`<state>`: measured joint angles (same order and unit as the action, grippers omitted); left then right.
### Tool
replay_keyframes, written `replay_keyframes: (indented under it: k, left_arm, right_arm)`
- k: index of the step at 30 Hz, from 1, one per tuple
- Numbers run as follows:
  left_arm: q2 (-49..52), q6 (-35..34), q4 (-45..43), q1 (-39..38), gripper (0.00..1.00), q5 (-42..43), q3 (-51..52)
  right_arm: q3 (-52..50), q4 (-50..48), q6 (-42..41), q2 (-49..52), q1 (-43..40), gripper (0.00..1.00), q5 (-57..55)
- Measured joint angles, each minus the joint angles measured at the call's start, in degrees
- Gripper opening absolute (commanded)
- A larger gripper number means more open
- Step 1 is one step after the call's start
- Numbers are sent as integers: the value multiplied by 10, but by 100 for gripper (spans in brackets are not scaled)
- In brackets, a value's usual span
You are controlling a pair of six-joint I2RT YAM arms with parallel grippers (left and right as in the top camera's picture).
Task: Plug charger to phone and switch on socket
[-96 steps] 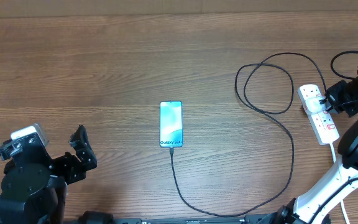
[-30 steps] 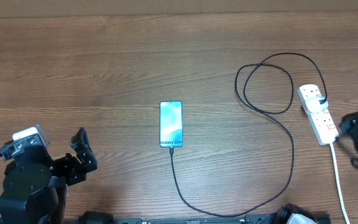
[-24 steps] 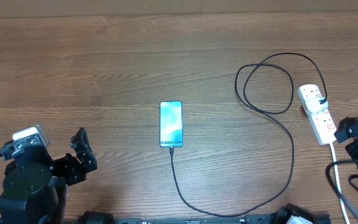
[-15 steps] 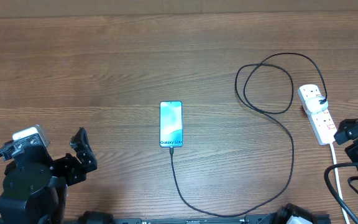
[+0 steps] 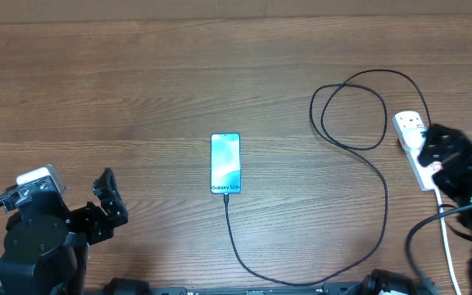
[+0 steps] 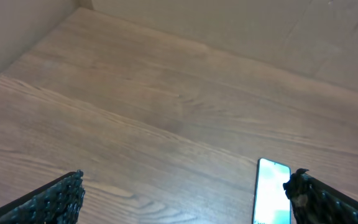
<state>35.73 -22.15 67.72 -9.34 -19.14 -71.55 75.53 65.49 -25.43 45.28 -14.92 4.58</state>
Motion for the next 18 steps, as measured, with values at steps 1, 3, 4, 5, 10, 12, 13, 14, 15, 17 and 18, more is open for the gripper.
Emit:
replay_keyframes:
  k: [1, 3, 4, 5, 10, 12, 13, 14, 15, 17, 18]
  left_arm:
    - [0, 0, 0, 0, 100, 0, 0]
    - [0, 0, 0, 0, 100, 0, 0]
    - [0, 0, 0, 0, 100, 0, 0]
    - [0, 0, 0, 0, 99, 0, 0]
    - [0, 0, 0, 0, 100, 0, 0]
    - [0, 0, 0, 0, 100, 0, 0]
    - [0, 0, 0, 0, 100, 0, 0]
    - [0, 0, 0, 0, 99, 0, 0]
    - [0, 0, 0, 0, 99, 0, 0]
    - [0, 0, 0, 0, 100, 0, 0]
    - [0, 0, 0, 0, 100, 0, 0]
  right_arm:
    - [-40, -45, 0, -22, 15, 100, 1]
    - [-120, -122, -1, -66, 36, 100, 2]
    - [-166, -162, -1, -92, 45, 100, 3]
    - [-204, -187, 0, -113, 52, 100, 5]
    - [-398, -377, 0, -226, 69, 100, 22]
    - [-471, -451, 0, -278, 75, 100, 29]
    - [-502, -489, -2, -304, 78, 100, 32]
    - [-530, -518, -2, -329, 80, 100, 35]
    - [-559, -542, -6, -357, 83, 100, 37]
    - [-605, -577, -17, -404, 84, 100, 40]
    - [-626, -591, -23, -426, 85, 100, 41]
